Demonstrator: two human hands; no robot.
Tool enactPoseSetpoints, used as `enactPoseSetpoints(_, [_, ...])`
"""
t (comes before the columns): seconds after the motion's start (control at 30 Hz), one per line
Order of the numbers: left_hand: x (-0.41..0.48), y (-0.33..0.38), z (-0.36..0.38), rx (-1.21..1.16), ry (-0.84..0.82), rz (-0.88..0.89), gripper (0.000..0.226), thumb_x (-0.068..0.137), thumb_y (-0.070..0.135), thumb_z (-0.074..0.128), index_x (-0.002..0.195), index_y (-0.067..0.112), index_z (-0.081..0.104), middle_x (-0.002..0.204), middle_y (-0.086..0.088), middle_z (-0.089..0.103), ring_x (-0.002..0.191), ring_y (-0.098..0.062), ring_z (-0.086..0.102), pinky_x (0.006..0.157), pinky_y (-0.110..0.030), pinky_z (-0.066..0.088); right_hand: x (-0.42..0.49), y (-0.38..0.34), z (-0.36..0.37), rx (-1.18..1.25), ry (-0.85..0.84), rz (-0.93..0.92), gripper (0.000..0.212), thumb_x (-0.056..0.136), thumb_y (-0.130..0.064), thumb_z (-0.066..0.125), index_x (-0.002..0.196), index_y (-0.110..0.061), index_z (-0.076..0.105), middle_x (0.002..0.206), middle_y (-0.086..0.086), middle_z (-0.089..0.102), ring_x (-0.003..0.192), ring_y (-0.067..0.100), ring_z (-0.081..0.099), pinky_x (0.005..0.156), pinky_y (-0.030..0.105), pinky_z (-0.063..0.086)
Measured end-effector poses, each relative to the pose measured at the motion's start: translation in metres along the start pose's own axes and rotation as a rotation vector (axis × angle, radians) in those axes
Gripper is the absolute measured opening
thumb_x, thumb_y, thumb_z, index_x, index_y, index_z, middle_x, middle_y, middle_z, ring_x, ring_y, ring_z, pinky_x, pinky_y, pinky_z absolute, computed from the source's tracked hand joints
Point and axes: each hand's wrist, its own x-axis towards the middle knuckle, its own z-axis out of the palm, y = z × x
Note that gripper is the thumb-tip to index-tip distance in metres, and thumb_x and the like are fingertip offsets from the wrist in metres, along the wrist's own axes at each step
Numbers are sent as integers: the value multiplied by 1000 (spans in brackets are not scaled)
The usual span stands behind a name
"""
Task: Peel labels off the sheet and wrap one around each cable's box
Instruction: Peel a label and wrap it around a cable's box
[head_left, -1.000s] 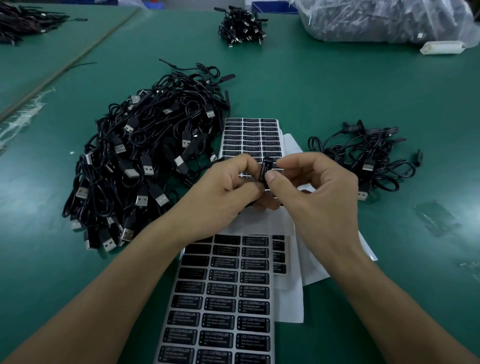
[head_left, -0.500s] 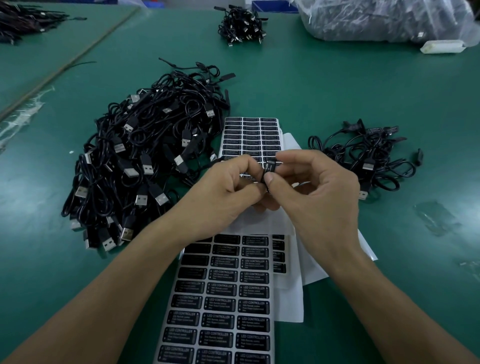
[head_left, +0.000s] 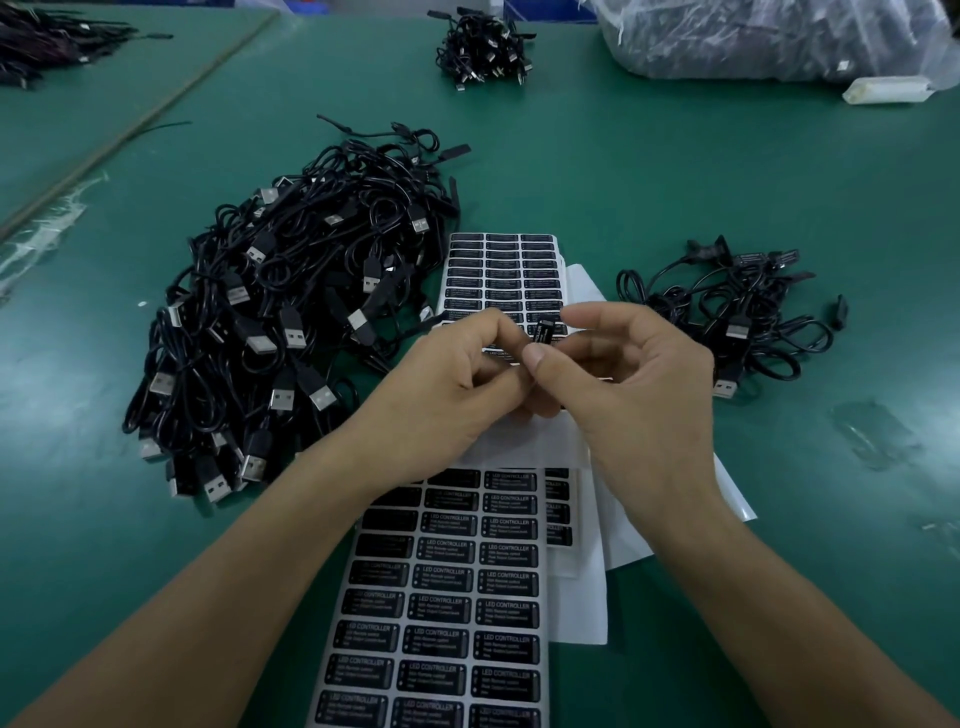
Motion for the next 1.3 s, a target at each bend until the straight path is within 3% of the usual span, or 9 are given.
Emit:
enactPoseSetpoints(0.1, [0,0,1,52,7,17,6,100,9,59,95,12,58,69,7,74,64,-4,69,63,-12,48,1,1,-1,-6,2,43,27,72,-27,89,93,-24,71,79,-3,75,72,13,73,63,21,57])
enactPoseSetpoints(0.23, [0,-1,2,62,20,14,8,99,9,60,96,16,59,77,4,77,72,-8,73,67,-16,52,2,2,-1,-32,18,56,29,71,-33,89,91,-21,72,78,-2,75,72,15,73,63,23,57])
enactPoseSetpoints(0.4, [0,-1,3,39,35,-13,10,98,19,65,105,12,62,85,-1,78,84,-20,76,82,-35,59,2,3,-1,16,20,57,19,79,-22,84,92,-13,74,77,-1,76,70,15,74,62,24,58])
enactPoseSetpoints(0.6, [-1,2,3,-27,44,-26,21,95,22,65,109,6,62,86,-8,78,87,-25,75,84,-37,60,2,2,-1,120,-19,41,12,85,-15,78,95,-11,74,78,-3,76,68,10,73,62,17,56])
enactPoseSetpoints(0.83, [0,3,2,-79,30,-32,13,97,10,61,107,2,65,89,-7,79,85,-16,75,77,-21,57,4,2,-2,171,-23,37,4,90,-15,72,92,-13,76,71,-7,74,63,1,67,57,12,52])
enactPoseSetpoints(0.97, [1,2,0,-73,18,-19,13,98,12,59,106,6,66,89,-6,78,82,-13,74,78,-21,57,5,1,-3,245,-49,92,6,91,-15,71,94,-16,76,76,-1,75,71,9,69,65,21,56])
enactPoseSetpoints(1.3, [2,2,0,-75,25,-15,9,99,12,56,103,11,65,91,-8,78,86,-16,74,79,-24,57,6,1,-3,215,-2,113,14,91,-4,67,97,-15,74,78,4,75,68,14,70,64,22,55])
